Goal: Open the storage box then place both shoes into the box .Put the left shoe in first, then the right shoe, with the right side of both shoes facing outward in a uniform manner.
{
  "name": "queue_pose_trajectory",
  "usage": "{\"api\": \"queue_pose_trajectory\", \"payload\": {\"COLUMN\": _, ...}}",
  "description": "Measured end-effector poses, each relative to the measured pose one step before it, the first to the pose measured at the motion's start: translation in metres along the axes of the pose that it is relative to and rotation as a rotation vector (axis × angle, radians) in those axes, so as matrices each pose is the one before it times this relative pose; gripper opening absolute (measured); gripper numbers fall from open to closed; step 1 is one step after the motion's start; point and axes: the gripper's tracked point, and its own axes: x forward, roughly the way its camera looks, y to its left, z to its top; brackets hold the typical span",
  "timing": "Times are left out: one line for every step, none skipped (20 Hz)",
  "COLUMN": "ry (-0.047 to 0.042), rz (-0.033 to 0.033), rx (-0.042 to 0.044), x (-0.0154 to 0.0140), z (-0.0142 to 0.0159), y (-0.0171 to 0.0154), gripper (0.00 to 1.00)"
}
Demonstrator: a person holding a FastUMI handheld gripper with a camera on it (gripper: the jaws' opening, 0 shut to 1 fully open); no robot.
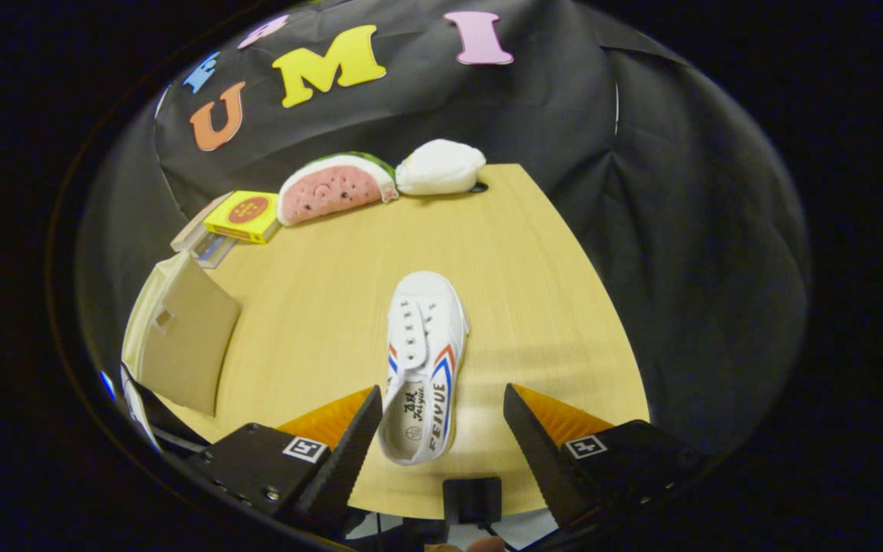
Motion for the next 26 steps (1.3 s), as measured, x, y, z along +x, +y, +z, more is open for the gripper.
{"api": "queue_pose_trajectory", "payload": {"ry": 0.01367, "rz": -0.00017, "rx": -0.00346, "x": 0.00899, "z": -0.00068, "y": -0.00276, "gripper": 0.96}}
{"api": "queue_pose_trajectory", "payload": {"ry": 0.01102, "rz": -0.00046, "rx": 0.00431, "x": 0.00878, "z": -0.00100, "y": -0.00271, "gripper": 0.96}}
{"api": "queue_pose_trajectory", "payload": {"ry": 0.01619, "rz": 0.00081, "rx": 0.00682, "x": 0.00884, "z": -0.00036, "y": -0.00134, "gripper": 0.96}}
{"api": "queue_pose_trajectory", "payload": {"ry": 0.01597, "rz": 0.00580, "rx": 0.00698, "x": 0.00812, "z": -0.00016, "y": 0.00075, "gripper": 0.96}}
{"api": "queue_pose_trajectory", "payload": {"ry": 0.01355, "rz": 0.00432, "rx": 0.00513, "x": 0.00695, "z": 0.00012, "y": -0.00067, "gripper": 0.96}}
{"api": "queue_pose_trajectory", "payload": {"ry": 0.02358, "rz": 0.00681, "rx": 0.00431, "x": 0.00585, "z": -0.00103, "y": 0.00071, "gripper": 0.96}}
{"api": "queue_pose_trajectory", "payload": {"ry": 0.02632, "rz": 0.01612, "rx": 0.01021, "x": 0.00525, "z": -0.00241, "y": 0.00093, "gripper": 0.95}}
{"api": "queue_pose_trajectory", "payload": {"ry": 0.02770, "rz": 0.01063, "rx": 0.00907, "x": 0.00303, "z": -0.00363, "y": 0.00052, "gripper": 0.90}}
{"api": "queue_pose_trajectory", "payload": {"ry": 0.02389, "rz": 0.00826, "rx": 0.00958, "x": 0.00359, "z": -0.00104, "y": 0.00154, "gripper": 0.85}}
{"api": "queue_pose_trajectory", "payload": {"ry": 0.01344, "rz": 0.01584, "rx": 0.00899, "x": 0.00156, "z": -0.00057, "y": 0.00150, "gripper": 0.80}}
{"api": "queue_pose_trajectory", "payload": {"ry": 0.01173, "rz": 0.01802, "rx": 0.01214, "x": 0.00050, "z": -0.00059, "y": 0.00389, "gripper": 0.73}}
{"api": "queue_pose_trajectory", "payload": {"ry": 0.01146, "rz": 0.01581, "rx": 0.01664, "x": 0.00133, "z": -0.00095, "y": 0.00297, "gripper": 0.60}}
{"api": "queue_pose_trajectory", "payload": {"ry": 0.01528, "rz": 0.01943, "rx": 0.01760, "x": -0.00013, "z": -0.00088, "y": 0.00302, "gripper": 0.48}}
{"api": "queue_pose_trajectory", "payload": {"ry": 0.01178, "rz": -0.00216, "rx": 0.01254, "x": -0.00118, "z": 0.00078, "y": 0.00032, "gripper": 0.41}}
{"api": "queue_pose_trajectory", "payload": {"ry": 0.00698, "rz": -0.00702, "rx": 0.00122, "x": 0.00528, "z": -0.00065, "y": -0.00218, "gripper": 0.34}}
{"api": "queue_pose_trajectory", "payload": {"ry": -0.00089, "rz": 0.00196, "rx": 0.02020, "x": -0.00416, "z": 0.00422, "y": 0.00063, "gripper": 0.34}}
{"api": "queue_pose_trajectory", "payload": {"ry": 0.01307, "rz": 0.00607, "rx": 0.01058, "x": 0.00003, "z": -0.00328, "y": -0.00010, "gripper": 0.20}}
{"api": "queue_pose_trajectory", "payload": {"ry": -0.00651, "rz": 0.00046, "rx": 0.01858, "x": -0.00285, "z": 0.00395, "y": -0.00192, "gripper": 0.21}}
{"api": "queue_pose_trajectory", "payload": {"ry": 0.00517, "rz": 0.00142, "rx": 0.00912, "x": 0.00446, "z": -0.00259, "y": -0.00185, "gripper": 0.09}}
{"api": "queue_pose_trajectory", "payload": {"ry": -0.00561, "rz": -0.00106, "rx": 0.00839, "x": -0.00368, "z": 0.00317, "y": -0.00132, "gripper": 0.08}}
{"api": "queue_pose_trajectory", "payload": {"ry": -0.00528, "rz": 0.00962, "rx": 0.01053, "x": -0.00148, "z": -0.00052, "y": 0.00102, "gripper": 0.00}}
{"api": "queue_pose_trajectory", "payload": {"ry": 0.00155, "rz": 0.00696, "rx": 0.00399, "x": -0.00340, "z": -0.00188, "y": 0.00205, "gripper": 0.00}}
{"api": "queue_pose_trajectory", "payload": {"ry": -0.00141, "rz": 0.00779, "rx": 0.01017, "x": -0.00286, "z": -0.00072, "y": 0.00241, "gripper": 0.00}}
{"api": "queue_pose_trajectory", "payload": {"ry": -0.00073, "rz": 0.00495, "rx": 0.00847, "x": -0.00379, "z": -0.00043, "y": 0.00173, "gripper": 0.00}}
{"api": "queue_pose_trajectory", "payload": {"ry": -0.00175, "rz": 0.00554, "rx": 0.00588, "x": -0.00198, "z": -0.00065, "y": 0.00309, "gripper": 0.00}}
{"api": "queue_pose_trajectory", "payload": {"ry": -0.00264, "rz": 0.00581, "rx": -0.00333, "x": -0.00184, "z": -0.00125, "y": 0.00631, "gripper": 0.00}}
